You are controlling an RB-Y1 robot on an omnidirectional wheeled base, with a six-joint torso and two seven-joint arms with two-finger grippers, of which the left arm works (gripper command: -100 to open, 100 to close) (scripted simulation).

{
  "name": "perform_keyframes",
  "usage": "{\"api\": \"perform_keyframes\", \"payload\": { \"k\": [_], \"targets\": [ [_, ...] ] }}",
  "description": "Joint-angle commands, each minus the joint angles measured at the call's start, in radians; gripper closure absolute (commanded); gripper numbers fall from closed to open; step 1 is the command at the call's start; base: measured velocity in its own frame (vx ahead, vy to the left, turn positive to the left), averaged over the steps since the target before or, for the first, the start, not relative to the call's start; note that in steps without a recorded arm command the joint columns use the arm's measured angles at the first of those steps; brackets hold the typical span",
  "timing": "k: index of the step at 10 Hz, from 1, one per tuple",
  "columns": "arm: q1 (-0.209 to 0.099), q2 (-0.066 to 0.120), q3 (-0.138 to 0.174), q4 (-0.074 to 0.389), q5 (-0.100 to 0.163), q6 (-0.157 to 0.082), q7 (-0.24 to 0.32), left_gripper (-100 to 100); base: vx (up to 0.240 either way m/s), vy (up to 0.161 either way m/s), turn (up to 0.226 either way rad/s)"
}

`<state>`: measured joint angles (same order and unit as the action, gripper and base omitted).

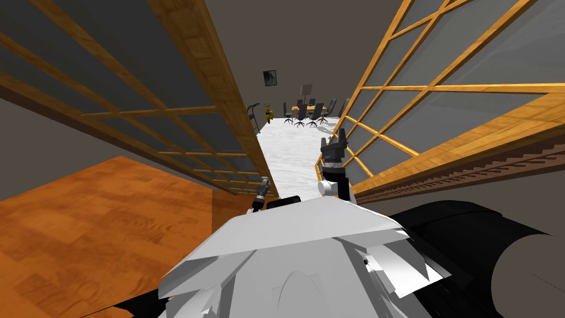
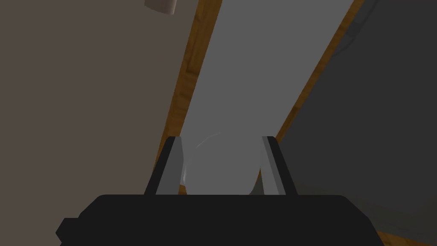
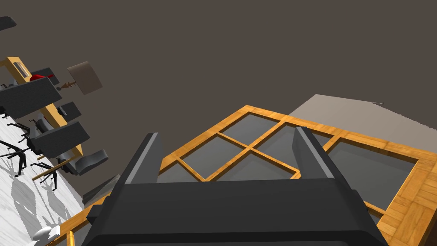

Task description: Push the door open

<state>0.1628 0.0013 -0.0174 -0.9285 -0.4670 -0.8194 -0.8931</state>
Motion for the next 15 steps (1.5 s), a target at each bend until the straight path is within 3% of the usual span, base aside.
{"api": "perform_keyframes", "payload": {
  "k": [1,6,7,11,12,13,15],
  "targets": [
    [-0.008,0.011,0.025,0.003,0.010,-0.005,0.050,100,0.026,-0.027,-0.047],
    [-0.010,0.022,0.053,0.007,0.016,-0.005,0.179,100,0.026,-0.026,-0.030],
    [-0.010,0.022,0.053,0.007,0.016,-0.005,0.181,100,0.020,-0.014,-0.021],
    [-0.012,0.032,0.084,0.011,0.024,-0.005,0.303,100,0.026,-0.026,-0.041],
    [-0.012,0.032,0.084,0.011,0.024,-0.005,0.304,100,0.033,-0.022,-0.025],
    [-0.013,0.036,0.095,0.013,0.026,-0.005,0.345,100,0.029,-0.017,-0.033],
    [-0.013,0.036,0.095,0.013,0.026,-0.005,0.345,100,0.020,-0.012,0.003]
  ]
}}
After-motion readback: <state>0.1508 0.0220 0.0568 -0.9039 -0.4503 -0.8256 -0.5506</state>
